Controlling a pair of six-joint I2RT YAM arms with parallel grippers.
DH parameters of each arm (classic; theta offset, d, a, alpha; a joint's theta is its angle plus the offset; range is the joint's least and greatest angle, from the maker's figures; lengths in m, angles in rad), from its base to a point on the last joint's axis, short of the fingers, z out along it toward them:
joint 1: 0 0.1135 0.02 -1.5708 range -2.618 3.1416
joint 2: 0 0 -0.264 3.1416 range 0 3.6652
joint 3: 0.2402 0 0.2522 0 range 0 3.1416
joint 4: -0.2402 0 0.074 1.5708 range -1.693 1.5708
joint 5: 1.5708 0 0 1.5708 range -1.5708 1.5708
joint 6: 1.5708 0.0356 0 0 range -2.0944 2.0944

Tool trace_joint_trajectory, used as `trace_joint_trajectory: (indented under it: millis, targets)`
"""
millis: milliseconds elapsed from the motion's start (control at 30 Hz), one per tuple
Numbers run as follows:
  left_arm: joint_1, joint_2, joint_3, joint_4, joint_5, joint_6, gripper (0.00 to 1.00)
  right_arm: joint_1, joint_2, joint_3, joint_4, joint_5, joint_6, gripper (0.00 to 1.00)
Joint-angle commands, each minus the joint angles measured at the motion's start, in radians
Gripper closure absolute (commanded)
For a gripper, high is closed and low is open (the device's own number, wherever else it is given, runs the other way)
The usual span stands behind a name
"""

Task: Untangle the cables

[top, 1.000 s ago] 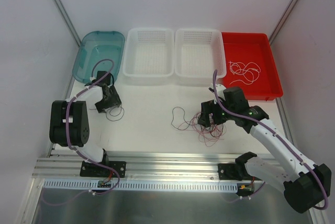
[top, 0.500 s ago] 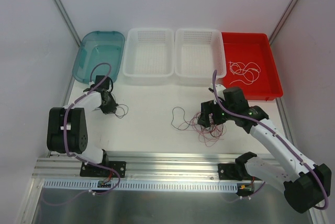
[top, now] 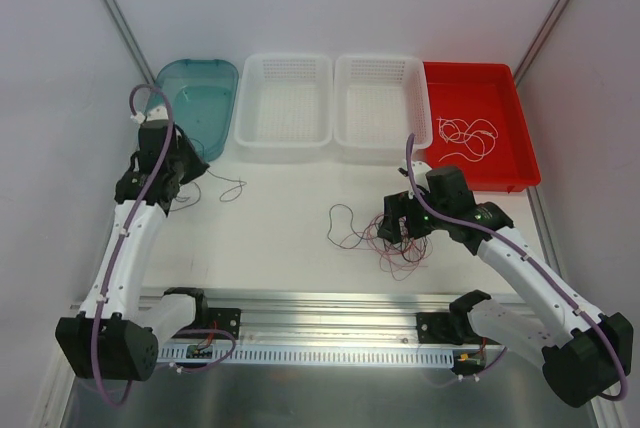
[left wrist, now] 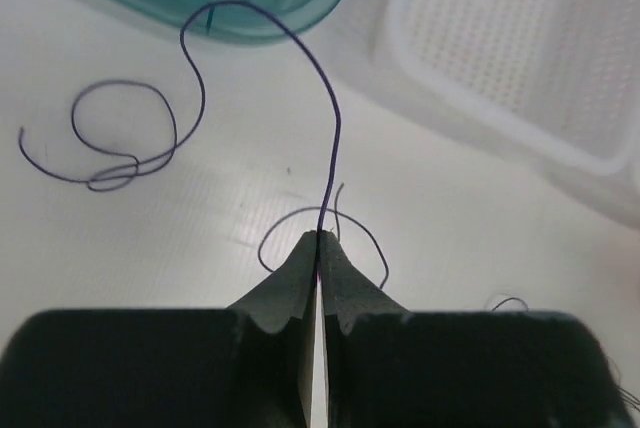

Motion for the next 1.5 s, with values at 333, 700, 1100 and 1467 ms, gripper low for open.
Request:
trace_joint_trajectory:
  millis: [333, 700, 1100, 1467]
  targets:
    - [-0.01, 0.125, 0.726, -0.101, 0.034, 0.136, 1.0, 0.005, -0.009, 0.008, 0.003, 0.016, -0.018, 0.12]
    - [-0.004, 0.418, 1.19, -0.103, -0.009, 0.188, 1.0, 0.006, 0.006, 0.007, -0.003, 0.021, -0.018, 0.12]
    - [0.053, 0.642, 1.354, -0.095, -0.098, 0.277, 1.0, 0.005, 0.054, 0.014, -0.002, 0.025, -0.018, 0.12]
    - [0.073, 0.728, 1.252, -0.081, -0.2, 0.285, 1.0, 0.005, 0.09, 0.019, 0.008, 0.024, -0.016, 0.12]
